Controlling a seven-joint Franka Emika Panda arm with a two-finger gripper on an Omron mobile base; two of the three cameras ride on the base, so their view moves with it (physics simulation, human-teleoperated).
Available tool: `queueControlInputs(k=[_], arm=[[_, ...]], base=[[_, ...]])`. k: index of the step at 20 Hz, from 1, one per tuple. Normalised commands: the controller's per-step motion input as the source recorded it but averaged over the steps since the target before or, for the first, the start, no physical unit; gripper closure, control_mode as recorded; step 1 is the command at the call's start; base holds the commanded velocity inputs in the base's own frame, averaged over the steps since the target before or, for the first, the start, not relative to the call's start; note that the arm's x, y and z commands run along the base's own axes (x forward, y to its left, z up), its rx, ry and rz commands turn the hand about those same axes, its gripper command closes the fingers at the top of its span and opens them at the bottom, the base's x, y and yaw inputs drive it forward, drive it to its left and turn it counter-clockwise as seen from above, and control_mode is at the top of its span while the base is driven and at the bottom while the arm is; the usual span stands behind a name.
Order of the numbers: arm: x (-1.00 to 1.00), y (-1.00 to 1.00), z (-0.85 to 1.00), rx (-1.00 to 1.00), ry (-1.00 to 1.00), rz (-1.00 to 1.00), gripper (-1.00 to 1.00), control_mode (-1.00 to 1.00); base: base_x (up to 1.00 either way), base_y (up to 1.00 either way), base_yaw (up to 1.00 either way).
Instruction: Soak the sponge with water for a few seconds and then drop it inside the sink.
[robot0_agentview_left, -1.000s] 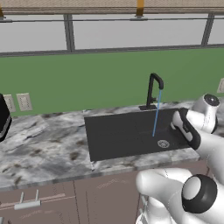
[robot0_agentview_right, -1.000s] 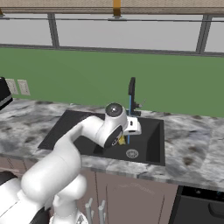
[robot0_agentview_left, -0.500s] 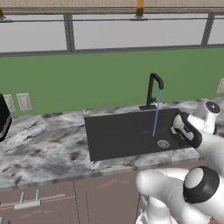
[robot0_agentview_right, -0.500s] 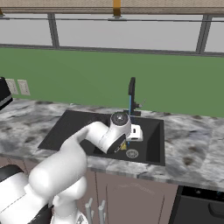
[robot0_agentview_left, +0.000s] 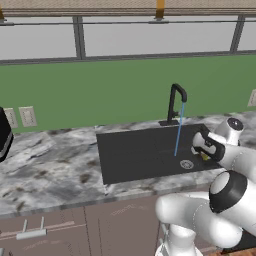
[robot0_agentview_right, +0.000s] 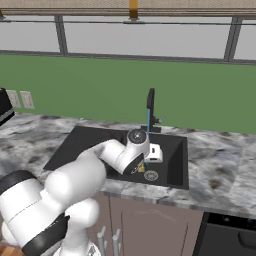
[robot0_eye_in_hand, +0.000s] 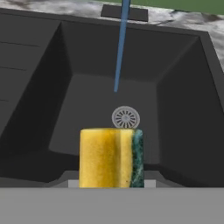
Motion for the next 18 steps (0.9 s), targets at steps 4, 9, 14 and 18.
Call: queueControlInputs(k=[4,9,14,18], arm=[[0.21,-0.02,-0.29,0.0,0.0,0.0,1.0,-1.0],[0.19,-0.04,-0.35,0.0,-0.06,0.0,1.0,-1.0],[0.26,-0.03,-0.18,0.0,-0.03,0.0,1.0,-1.0],[0.32,-0.06,-0.02,0.0,0.0,0.0,1.0,-1.0]], base=[[0.0,0.0,0.0],[0.0,0.0,0.0],[0.0,0.0,0.0],[0.0,0.0,0.0]])
